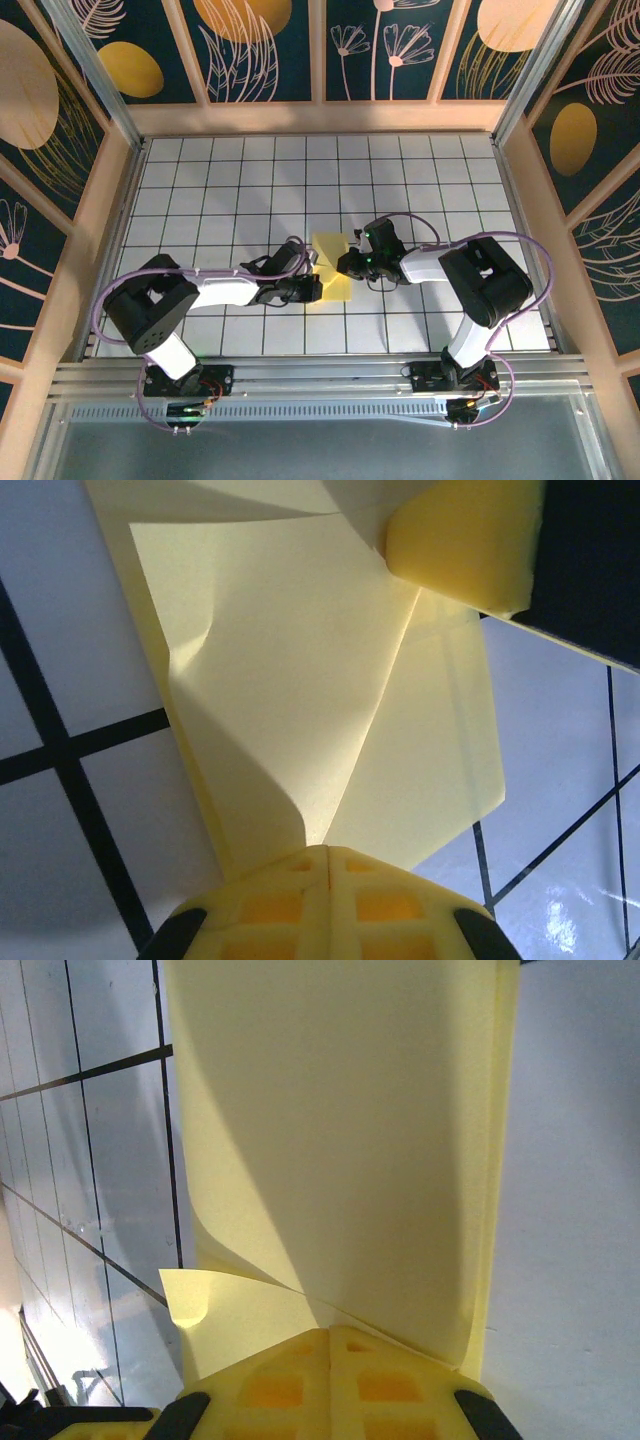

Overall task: Fold a paper plane with a square sheet of paper (fold left side to right side)
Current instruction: Fold the triangle a second time at the center of the table.

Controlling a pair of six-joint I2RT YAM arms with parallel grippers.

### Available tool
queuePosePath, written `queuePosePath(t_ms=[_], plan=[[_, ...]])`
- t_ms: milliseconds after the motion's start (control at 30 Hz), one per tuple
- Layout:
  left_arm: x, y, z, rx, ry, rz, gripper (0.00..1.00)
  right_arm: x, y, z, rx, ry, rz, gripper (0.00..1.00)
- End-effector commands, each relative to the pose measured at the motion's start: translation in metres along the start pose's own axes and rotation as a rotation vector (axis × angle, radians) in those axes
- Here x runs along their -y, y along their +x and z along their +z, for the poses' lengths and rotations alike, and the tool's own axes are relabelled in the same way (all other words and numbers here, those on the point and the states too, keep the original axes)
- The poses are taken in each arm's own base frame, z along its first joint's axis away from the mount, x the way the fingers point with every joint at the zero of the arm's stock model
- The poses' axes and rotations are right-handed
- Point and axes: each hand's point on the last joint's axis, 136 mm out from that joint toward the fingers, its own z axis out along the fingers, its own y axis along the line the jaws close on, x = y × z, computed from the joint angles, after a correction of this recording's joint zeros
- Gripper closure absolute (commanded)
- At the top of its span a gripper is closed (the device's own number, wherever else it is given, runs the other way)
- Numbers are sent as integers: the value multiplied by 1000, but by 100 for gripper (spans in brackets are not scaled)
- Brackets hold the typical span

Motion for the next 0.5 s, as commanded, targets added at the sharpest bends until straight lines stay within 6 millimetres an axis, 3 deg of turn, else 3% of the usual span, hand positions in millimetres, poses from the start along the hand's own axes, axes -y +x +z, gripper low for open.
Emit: queuePosePath(t_ms=[0, 200, 467], plan=[[-5, 5, -9, -6, -15, -11, 100, 51, 26, 4, -74, 176, 66, 100], [13, -7, -26, 51, 36, 11, 97, 50, 27, 4, -76, 171, 66, 100], [8, 4, -11, -8, 47, 8, 99, 50, 28, 4, -78, 171, 66, 100]])
